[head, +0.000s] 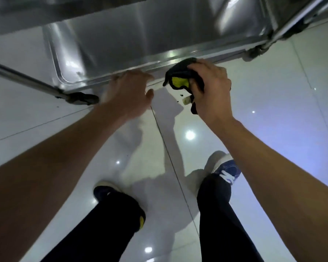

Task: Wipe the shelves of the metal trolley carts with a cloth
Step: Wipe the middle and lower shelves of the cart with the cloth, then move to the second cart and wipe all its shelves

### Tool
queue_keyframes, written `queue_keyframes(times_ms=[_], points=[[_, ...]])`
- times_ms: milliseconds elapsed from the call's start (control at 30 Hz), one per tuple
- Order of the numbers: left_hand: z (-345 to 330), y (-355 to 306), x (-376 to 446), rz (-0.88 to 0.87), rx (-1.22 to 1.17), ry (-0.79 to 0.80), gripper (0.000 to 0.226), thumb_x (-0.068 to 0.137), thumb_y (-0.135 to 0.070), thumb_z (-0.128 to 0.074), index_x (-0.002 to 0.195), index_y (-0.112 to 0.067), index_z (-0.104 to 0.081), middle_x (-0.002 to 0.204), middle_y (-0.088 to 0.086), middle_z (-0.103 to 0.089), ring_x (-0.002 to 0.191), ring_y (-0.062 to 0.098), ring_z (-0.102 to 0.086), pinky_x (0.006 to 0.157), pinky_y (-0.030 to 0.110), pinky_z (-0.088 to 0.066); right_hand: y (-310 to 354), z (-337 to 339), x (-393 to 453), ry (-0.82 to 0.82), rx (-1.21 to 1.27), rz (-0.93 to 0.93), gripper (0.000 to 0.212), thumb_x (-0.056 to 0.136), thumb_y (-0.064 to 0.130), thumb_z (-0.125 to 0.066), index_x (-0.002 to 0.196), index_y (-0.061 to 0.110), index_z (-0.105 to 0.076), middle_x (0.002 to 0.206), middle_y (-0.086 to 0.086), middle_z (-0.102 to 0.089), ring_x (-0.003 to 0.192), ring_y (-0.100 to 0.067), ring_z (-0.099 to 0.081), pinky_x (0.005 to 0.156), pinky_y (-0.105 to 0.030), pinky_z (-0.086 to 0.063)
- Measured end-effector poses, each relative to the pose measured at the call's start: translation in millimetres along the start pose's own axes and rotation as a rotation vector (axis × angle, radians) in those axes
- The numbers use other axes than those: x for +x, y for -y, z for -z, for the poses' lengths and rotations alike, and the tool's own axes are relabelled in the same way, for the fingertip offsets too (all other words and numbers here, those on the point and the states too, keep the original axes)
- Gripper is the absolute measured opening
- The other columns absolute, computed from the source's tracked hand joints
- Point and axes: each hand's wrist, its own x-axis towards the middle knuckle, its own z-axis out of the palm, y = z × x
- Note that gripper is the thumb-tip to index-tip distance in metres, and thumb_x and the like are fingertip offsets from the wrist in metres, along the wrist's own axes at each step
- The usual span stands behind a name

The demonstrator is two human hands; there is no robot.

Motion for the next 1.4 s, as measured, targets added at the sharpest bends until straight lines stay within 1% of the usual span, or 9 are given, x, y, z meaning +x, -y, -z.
queue_keyframes(times_ms=[200,400,600,767,933,1000,1200,1333,1400], points=[[71.1,-44.9,-89.8,-0.015,-0.049,0.017,0.042,0.099,-0.036,-0.052,0.140,-0.026,-0.054,0.141,-0.001,-0.057,0.131,0.024,-0.049,0.109,0.047,-0.036,47.2,100.5,-61.7,0.046,0.026,-0.101,0.037,0.097,0.010,-0.057,0.131,0.021,-0.063,0.144,0.002,-0.054,0.127,-0.028,-0.045,0.101,-0.040,-0.035],[154.4,-77.6,-190.8,0.078,-0.085,0.087,0.042,0.100,-0.034,-0.051,0.140,-0.024,-0.054,0.141,0.002,-0.058,0.130,0.024,-0.051,0.109,0.049,-0.039,118.4,186.4,-110.4,0.105,0.172,-0.091,0.034,0.097,0.008,-0.057,0.129,0.018,-0.065,0.139,0.000,-0.057,0.125,-0.028,-0.047,0.100,-0.049,-0.045],[266.0,-103.9,-287.0,0.177,-0.168,0.040,0.042,0.100,-0.035,-0.051,0.141,-0.024,-0.054,0.143,0.002,-0.056,0.131,0.025,-0.048,0.109,0.045,-0.037,211.5,282.0,-152.5,0.202,0.170,-0.006,0.034,0.096,0.011,-0.059,0.129,0.019,-0.064,0.139,0.002,-0.059,0.124,-0.027,-0.048,0.101,-0.047,-0.043],[342.5,-93.3,-355.1,0.259,-0.170,-0.038,0.044,0.102,-0.039,-0.046,0.144,-0.028,-0.049,0.148,-0.003,-0.051,0.137,0.021,-0.043,0.113,0.044,-0.033,291.7,325.1,-163.8,0.265,0.161,0.098,0.033,0.096,0.010,-0.058,0.127,0.019,-0.065,0.137,0.003,-0.060,0.122,-0.027,-0.050,0.102,-0.046,-0.044],[395.8,-36.5,-410.6,0.341,-0.197,-0.105,0.041,0.102,-0.039,-0.047,0.142,-0.029,-0.051,0.143,-0.001,-0.056,0.130,0.023,-0.049,0.107,0.043,-0.037,383.2,324.2,-160.7,0.303,0.145,0.221,0.033,0.094,0.009,-0.061,0.125,0.019,-0.066,0.134,0.003,-0.062,0.121,-0.026,-0.051,0.104,-0.037,-0.039],[410.6,-2.5,-433.3,0.389,-0.231,-0.142,0.040,0.101,-0.038,-0.048,0.140,-0.029,-0.053,0.139,0.000,-0.059,0.126,0.024,-0.052,0.105,0.044,-0.039,421.9,313.7,-158.0,0.328,0.133,0.258,0.034,0.093,0.009,-0.062,0.125,0.018,-0.066,0.133,0.003,-0.062,0.120,-0.026,-0.052,0.104,-0.039,-0.040],[441.6,126.3,-491.1,0.521,-0.284,-0.158,0.044,0.102,-0.040,-0.046,0.143,-0.027,-0.050,0.143,-0.001,-0.056,0.129,0.022,-0.050,0.108,0.043,-0.038,548.1,251.3,-158.0,0.371,0.149,0.327,0.031,0.095,0.009,-0.061,0.125,0.015,-0.066,0.132,-0.004,-0.064,0.121,-0.026,-0.054,0.108,-0.044,-0.040],[470.5,215.9,-526.3,0.549,-0.297,-0.193,0.044,0.102,-0.041,-0.046,0.144,-0.028,-0.050,0.144,-0.003,-0.055,0.130,0.021,-0.049,0.108,0.042,-0.038,646.9,205.4,-149.7,0.363,0.206,0.331,0.030,0.094,0.007,-0.061,0.123,0.012,-0.067,0.131,-0.006,-0.064,0.121,-0.025,-0.054,0.110,-0.034,-0.037],[485.7,257.3,-538.9,0.557,-0.289,-0.210,0.044,0.102,-0.040,-0.046,0.144,-0.028,-0.050,0.144,-0.003,-0.055,0.130,0.021,-0.049,0.107,0.041,-0.038,691.7,188.2,-141.2,0.364,0.240,0.325,0.030,0.095,0.009,-0.060,0.123,0.013,-0.066,0.131,-0.005,-0.064,0.121,-0.024,-0.054,0.111,-0.036,-0.038]])
